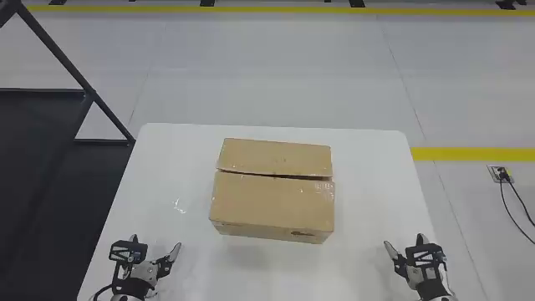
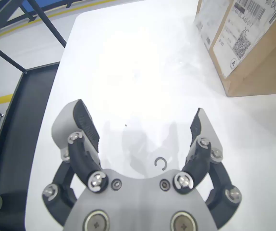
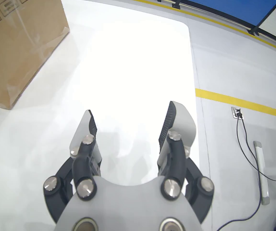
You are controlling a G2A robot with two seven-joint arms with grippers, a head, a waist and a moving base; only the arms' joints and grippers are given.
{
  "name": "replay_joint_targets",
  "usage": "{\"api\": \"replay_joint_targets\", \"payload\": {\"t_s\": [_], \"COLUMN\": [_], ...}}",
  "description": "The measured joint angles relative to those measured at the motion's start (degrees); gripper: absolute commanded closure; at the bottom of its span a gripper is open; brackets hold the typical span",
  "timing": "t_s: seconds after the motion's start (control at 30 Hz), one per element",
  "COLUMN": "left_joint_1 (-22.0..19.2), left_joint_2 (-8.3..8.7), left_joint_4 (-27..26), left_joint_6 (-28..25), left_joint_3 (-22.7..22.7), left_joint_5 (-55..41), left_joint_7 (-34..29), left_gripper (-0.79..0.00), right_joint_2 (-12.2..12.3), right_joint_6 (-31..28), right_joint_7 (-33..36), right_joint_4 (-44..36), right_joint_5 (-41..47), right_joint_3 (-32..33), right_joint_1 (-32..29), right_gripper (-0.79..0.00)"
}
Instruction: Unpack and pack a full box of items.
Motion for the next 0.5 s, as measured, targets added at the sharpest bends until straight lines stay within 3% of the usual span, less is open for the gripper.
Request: {"api": "replay_joint_targets", "payload": {"t_s": [0.23, 0.5], "left_joint_1": [0.52, -0.17], "left_joint_2": [0.09, 0.57], "left_joint_4": [-3.64, -10.82], "left_joint_6": [-2.15, -8.90], "left_joint_3": [-3.86, -9.20], "left_joint_5": [-2.89, -6.13], "left_joint_7": [1.43, -0.27], "left_gripper": [-0.785, -0.785], "right_joint_2": [0.10, -0.01], "right_joint_6": [-6.10, -8.97], "right_joint_7": [2.88, 14.27], "right_joint_4": [-9.86, -20.06], "right_joint_5": [5.02, 20.20], "right_joint_3": [1.26, 1.43], "right_joint_1": [-0.71, 3.02], "right_gripper": [-0.785, -0.785]}}
